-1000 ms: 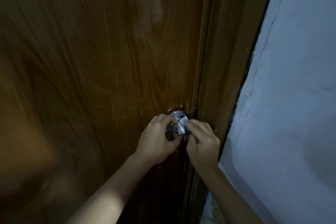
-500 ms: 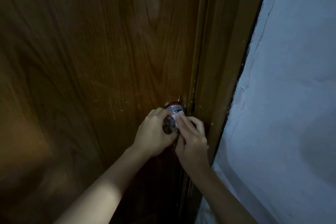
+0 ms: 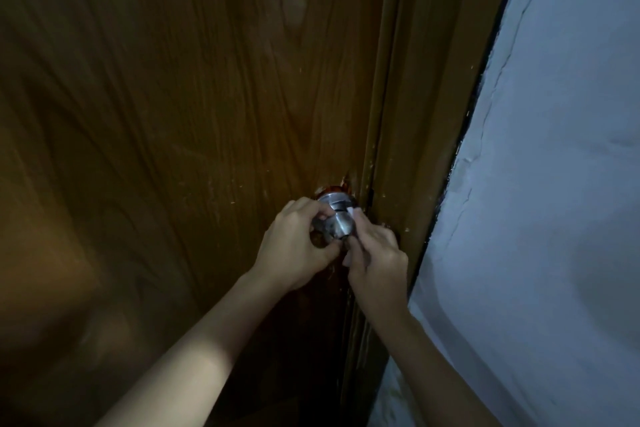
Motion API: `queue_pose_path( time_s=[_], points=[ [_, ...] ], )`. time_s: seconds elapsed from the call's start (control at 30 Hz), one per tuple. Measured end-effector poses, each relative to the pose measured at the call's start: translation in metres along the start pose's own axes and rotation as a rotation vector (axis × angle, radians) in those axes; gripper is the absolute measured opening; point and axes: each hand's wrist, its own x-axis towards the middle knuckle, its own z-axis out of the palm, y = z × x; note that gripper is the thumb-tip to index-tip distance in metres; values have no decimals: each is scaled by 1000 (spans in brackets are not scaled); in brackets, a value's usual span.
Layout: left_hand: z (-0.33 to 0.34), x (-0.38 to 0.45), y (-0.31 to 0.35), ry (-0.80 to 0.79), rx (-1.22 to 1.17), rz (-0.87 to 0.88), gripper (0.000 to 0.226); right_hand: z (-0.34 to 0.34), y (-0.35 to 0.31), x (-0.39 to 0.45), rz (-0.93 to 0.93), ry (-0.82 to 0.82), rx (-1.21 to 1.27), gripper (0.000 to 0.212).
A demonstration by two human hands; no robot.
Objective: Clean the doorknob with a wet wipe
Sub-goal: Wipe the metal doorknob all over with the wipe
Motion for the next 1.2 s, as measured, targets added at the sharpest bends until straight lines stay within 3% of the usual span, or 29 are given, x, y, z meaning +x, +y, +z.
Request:
queue_pose_path(
  time_s=[0.1, 0.3, 0.47, 0.6, 0.8, 0.97, 1.03, 1.13, 1.2],
  points=[
    [0, 0, 1, -9, -7, 5, 37, -2, 1, -9, 119, 46, 19, 37],
    [0, 0, 0, 1, -4, 12, 36, 4, -10, 0, -62, 11, -55, 46],
    [0, 0, 0, 4, 1, 14, 36, -4, -4, -2, 130, 48, 37, 38],
    [-1, 0, 0, -5, -8, 16, 35, 0, -12, 4, -72, -11, -5, 45],
    [0, -1, 0, 2, -15, 1, 38, -2, -7, -2, 54, 37, 13, 44],
    [0, 0, 0, -7, -24, 9, 37, 0, -10, -2, -68, 0, -42, 48],
    [0, 1, 0, -7, -16, 2, 38, 0, -6, 1, -24, -62, -7, 48],
    [1, 0, -1, -2, -12, 0, 39, -5, -2, -1, 206, -110, 174, 32],
    [1, 0, -2, 1, -11, 3, 39, -6, -4, -4, 221, -9, 132, 27]
  ],
)
